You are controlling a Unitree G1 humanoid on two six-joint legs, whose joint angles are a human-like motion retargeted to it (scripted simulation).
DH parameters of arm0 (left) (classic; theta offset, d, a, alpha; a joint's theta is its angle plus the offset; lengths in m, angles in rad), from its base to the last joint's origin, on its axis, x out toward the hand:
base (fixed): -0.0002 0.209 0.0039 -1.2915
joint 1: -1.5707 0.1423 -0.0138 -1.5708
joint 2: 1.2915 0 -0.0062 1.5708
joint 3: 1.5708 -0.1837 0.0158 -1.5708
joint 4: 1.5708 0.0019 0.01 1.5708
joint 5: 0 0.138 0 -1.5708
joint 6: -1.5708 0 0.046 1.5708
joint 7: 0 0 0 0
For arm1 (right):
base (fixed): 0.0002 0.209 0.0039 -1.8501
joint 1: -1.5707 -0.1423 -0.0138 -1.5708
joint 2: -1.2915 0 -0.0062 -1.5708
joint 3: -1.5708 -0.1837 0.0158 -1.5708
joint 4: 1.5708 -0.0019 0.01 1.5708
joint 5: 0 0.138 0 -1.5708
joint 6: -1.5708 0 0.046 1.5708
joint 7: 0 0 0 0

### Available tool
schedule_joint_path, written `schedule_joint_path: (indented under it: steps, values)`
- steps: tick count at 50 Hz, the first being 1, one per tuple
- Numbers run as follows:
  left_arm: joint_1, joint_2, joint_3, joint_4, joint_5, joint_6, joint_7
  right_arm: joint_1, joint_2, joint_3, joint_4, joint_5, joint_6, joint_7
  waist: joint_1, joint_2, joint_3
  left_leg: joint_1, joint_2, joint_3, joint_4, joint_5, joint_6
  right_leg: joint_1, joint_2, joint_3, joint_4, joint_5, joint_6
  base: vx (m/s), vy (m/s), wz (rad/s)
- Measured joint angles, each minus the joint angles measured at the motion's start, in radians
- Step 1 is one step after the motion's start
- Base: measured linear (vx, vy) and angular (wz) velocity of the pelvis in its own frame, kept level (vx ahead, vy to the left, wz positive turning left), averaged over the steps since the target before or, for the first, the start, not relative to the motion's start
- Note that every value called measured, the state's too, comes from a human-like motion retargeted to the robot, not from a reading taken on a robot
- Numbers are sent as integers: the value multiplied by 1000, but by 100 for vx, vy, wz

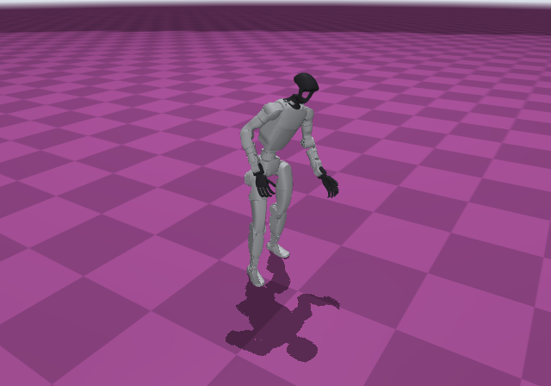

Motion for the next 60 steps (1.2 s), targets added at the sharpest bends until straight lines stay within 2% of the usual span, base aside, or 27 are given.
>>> schedule_joint_path:
  steps: [3,5,7,10,12,15,19,22,25,28,30,33,35,37,40,45,49,53,55,58,60]
  values:
    - [14,8,242,156,-386,-32,-8,-19,-4,-2,13,29,11,-19,4,-17,33,18,-50,-28,-7,-12,22,12,-28,-145,-181,35,31,24,-10,78]
    - [35,44,354,279,-524,-23,-17,-37,-13,2,26,33,19,-29,3,-23,46,42,-78,-36,-12,-26,33,22,-40,-221,-276,61,63,32,-12,43]
    - [77,90,443,400,-596,-11,3,-56,-17,8,39,24,23,-48,-3,-21,45,72,-96,-31,-16,-34,39,36,-42,-222,-326,100,77,37,-14,13]
    - [141,160,607,532,-735,3,63,-73,-14,-6,59,-11,30,-94,-1,-5,22,111,-117,0,-7,-33,40,62,-44,-160,-343,143,57,42,-15,-18]
    - [159,219,730,554,-837,13,79,-65,-9,-33,76,-29,37,-132,14,13,-6,120,-131,29,37,-15,34,85,-57,-132,-330,124,44,44,-17,-29]
    - [150,310,794,497,-887,29,31,-34,-9,-59,98,-13,47,-171,26,32,-61,82,-160,80,198,51,9,130,-97,-114,-308,80,37,43,-18,-6]
    - [13,433,618,311,-838,0,-50,5,-42,-66,100,39,54,-158,11,56,-163,-68,-133,242,516,140,-37,179,-145,-123,-287,41,38,36,-17,23]
    - [-145,511,447,139,-731,-41,-78,15,-87,-63,84,17,54,-142,-13,80,-221,-124,-78,388,626,113,-34,206,-165,-116,-265,13,52,30,-12,-15]
    - [-348,572,238,-22,-460,-48,-53,9,-130,-75,69,-23,54,-123,-31,124,-251,-135,-34,486,595,50,-24,219,-158,-80,-243,-9,59,26,-6,-70]
    - [-568,587,-9,-149,-124,15,4,8,-162,-98,52,-33,52,-115,-57,192,-262,-108,-13,524,434,43,-6,235,-130,-29,-237,-24,42,24,1,-104]
    - [-686,562,-170,-225,25,47,18,6,-180,-104,41,-32,50,-113,-84,251,-266,-87,-4,508,295,68,9,246,-99,12,-240,-31,23,24,6,-129]
    - [-834,453,-409,-306,246,96,41,-5,-194,-116,36,-65,47,-120,-116,334,-249,-56,6,404,98,142,17,263,-41,101,-254,-37,-3,25,10,-173]
    - [-869,357,-524,-352,401,128,28,-15,-199,-120,37,-125,46,-134,-146,378,-231,-40,15,337,28,200,9,268,-12,175,-260,-41,-19,25,12,-206]
    - [-852,246,-602,-391,549,151,-33,-28,-205,-123,34,-204,46,-147,-188,402,-209,-25,19,349,32,216,7,256,-9,260,-260,-42,-27,23,12,-217]
    - [-785,64,-730,-391,747,170,-152,-55,-219,-108,12,-301,48,-173,-277,415,-164,-2,12,440,98,191,11,218,-28,397,-250,-37,-22,20,14,-222]
    - [-657,-281,-982,-101,1015,191,-237,-140,-263,-30,-62,-373,68,-186,-500,381,-29,-30,-13,476,277,217,10,151,-62,627,-245,-5,31,13,17,-223]
    - [-539,-437,-1085,56,1133,184,-115,-182,-285,14,-106,-411,59,-187,-652,311,37,-78,-46,381,426,188,-22,117,-83,793,-274,22,66,8,20,-211]
    - [-500,-491,-1096,97,1160,162,-62,-159,-250,-6,-59,-415,54,-212,-708,275,31,-63,7,423,440,124,-17,112,-100,887,-323,43,113,7,22,-133]
    - [-550,-460,-1102,27,1158,107,-84,-114,-235,-36,-39,-384,30,-239,-702,296,7,-37,60,492,376,128,2,123,-107,891,-349,51,128,10,24,-38]
    - [-754,-313,-1103,-264,1064,8,-126,7,-244,-106,-69,-226,-35,-245,-656,383,-44,-3,118,577,244,186,15,151,-106,846,-373,51,120,13,27,36]
    - [-937,-197,-1103,-473,969,-21,-128,101,-252,-153,-105,-82,-58,-214,-614,445,-95,6,132,587,198,208,17,176,-107,790,-369,41,115,16,28,104]
